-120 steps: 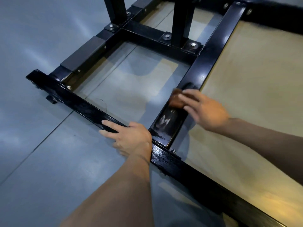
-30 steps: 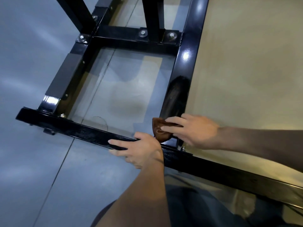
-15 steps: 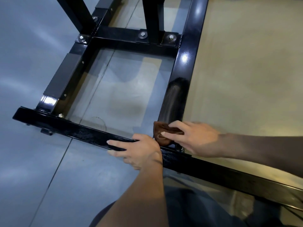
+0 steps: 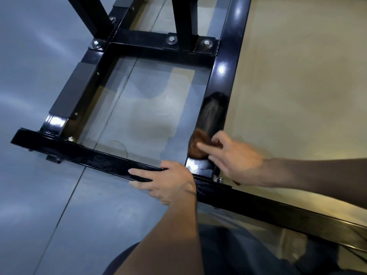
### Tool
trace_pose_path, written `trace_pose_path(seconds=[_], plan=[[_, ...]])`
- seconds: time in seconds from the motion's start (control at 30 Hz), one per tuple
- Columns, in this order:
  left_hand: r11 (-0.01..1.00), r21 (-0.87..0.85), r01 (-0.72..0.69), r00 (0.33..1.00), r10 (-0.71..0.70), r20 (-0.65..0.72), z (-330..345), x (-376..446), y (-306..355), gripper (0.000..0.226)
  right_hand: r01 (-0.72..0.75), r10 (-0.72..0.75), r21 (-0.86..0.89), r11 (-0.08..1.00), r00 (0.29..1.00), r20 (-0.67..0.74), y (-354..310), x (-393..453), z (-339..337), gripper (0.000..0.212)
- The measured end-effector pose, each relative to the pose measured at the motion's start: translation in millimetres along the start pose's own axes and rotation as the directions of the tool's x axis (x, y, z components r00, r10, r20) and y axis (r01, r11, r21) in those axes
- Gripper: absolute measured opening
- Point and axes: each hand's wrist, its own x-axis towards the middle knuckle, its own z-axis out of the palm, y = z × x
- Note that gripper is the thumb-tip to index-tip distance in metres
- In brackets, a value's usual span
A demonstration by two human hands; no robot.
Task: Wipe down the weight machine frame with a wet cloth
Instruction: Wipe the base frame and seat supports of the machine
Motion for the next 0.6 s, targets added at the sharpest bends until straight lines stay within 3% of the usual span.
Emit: trace_pose_path(seconds=[0.1,0.17,0.2,0.27,0.33,0.43,0.5,0.6], plan=[[1.0,-0.006,0.006,1.0,-0.006,0.004,0.3,0.1,-1.4,0.082,0.263,-0.259,-0.01,0.965,0.955,0.142,14.4,-7.8,-2.2,0.05],[1.0,0.002,0.013,1.0,-0.013,0.006,0.0,0.3,-0.3,0.082,0.359,-0.34,-0.1,0.928,0.926,0.162,44.2,9.8,-11.1,0.051],[1.0,0.006,0.016,1.0,-0.016,0.002,0.0,0.3,0.7,0.082,0.319,-0.305,-0.139,0.938,0.946,0.112,58.8,20.7,-16.7,0.051],[1.0,0.001,0.017,1.0,-0.017,-0.002,0.0,-0.1,1.6,0.082,0.072,-0.083,-0.172,0.982,0.995,-0.06,78.3,41.8,-29.3,0.05],[1.0,0.003,0.019,1.0,-0.019,0.007,-1.3,-0.2,0.3,0.083,-0.193,0.173,-0.119,0.974,0.973,-0.154,81.8,59.0,-32.3,0.048],[1.0,0.001,0.022,1.0,-0.022,0.015,-0.9,0.4,0.3,0.083,-0.285,0.275,-0.029,0.958,0.943,-0.186,57.1,58.9,-20.6,0.047],[1.0,-0.008,0.019,1.0,-0.019,0.002,-0.1,0.2,1.0,0.081,-0.173,0.169,-0.009,0.985,0.972,-0.163,30.7,35.6,-4.8,0.046],[1.0,-0.006,0.005,1.0,-0.005,-0.002,0.3,0.4,-0.8,0.078,0.161,-0.164,-0.035,0.986,0.982,-0.096,6.4,-7.8,10.6,0.049]])
